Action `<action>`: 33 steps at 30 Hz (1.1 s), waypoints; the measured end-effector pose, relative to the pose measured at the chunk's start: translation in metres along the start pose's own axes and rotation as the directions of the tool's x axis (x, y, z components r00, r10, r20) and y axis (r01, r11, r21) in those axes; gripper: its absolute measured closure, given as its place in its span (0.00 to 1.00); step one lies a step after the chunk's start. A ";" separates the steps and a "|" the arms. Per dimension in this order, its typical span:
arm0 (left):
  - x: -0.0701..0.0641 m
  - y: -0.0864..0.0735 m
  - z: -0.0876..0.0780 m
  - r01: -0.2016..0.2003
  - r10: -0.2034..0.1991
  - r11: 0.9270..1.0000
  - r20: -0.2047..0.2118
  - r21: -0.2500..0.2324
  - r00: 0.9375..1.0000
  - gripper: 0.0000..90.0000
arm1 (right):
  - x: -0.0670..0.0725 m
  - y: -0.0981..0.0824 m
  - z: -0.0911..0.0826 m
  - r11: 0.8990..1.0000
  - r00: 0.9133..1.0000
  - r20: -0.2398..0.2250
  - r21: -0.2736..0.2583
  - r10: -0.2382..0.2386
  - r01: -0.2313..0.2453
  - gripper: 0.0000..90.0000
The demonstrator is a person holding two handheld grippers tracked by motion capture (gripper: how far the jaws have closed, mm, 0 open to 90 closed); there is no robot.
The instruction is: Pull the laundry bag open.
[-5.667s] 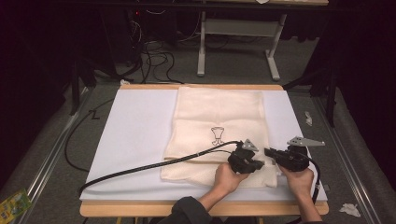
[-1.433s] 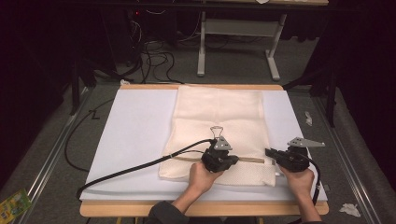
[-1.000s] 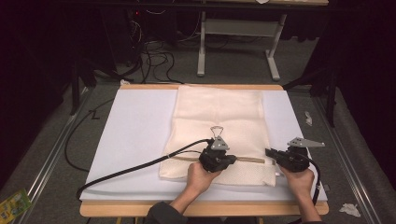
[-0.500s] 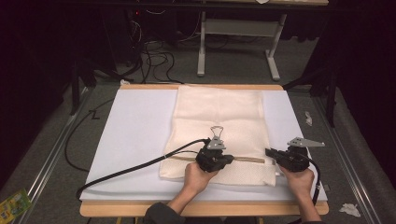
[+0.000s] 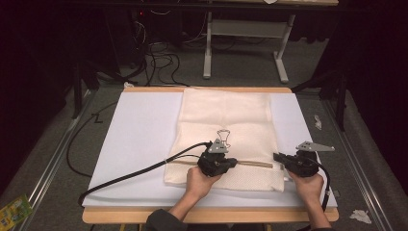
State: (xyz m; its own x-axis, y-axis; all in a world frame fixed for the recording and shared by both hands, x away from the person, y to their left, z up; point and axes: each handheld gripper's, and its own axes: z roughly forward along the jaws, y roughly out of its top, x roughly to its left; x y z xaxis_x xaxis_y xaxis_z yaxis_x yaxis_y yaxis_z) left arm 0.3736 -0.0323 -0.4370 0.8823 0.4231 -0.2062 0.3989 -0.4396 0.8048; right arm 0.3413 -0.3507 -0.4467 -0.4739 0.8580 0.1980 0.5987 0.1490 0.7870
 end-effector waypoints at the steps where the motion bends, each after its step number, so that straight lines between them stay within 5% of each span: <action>1: 0.000 0.000 -0.002 -0.003 0.003 1.000 -0.003 -0.003 1.000 0.96 | 0.000 0.000 0.000 1.000 1.000 0.004 0.003 -0.003 0.003 0.97; 33: 0.009 -0.005 -0.019 0.017 -0.017 1.000 -0.006 -0.023 1.000 0.97 | 0.001 0.000 0.001 1.000 1.000 0.003 0.007 -0.006 0.006 0.97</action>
State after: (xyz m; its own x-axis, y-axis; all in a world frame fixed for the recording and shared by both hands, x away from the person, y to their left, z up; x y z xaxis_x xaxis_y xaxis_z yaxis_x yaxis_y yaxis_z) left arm 0.3752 -0.0115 -0.4326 0.8738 0.4353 -0.2165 0.4078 -0.4140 0.8138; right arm 0.3409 -0.3494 -0.4471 -0.4758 0.8584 0.1918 0.6006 0.1577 0.7839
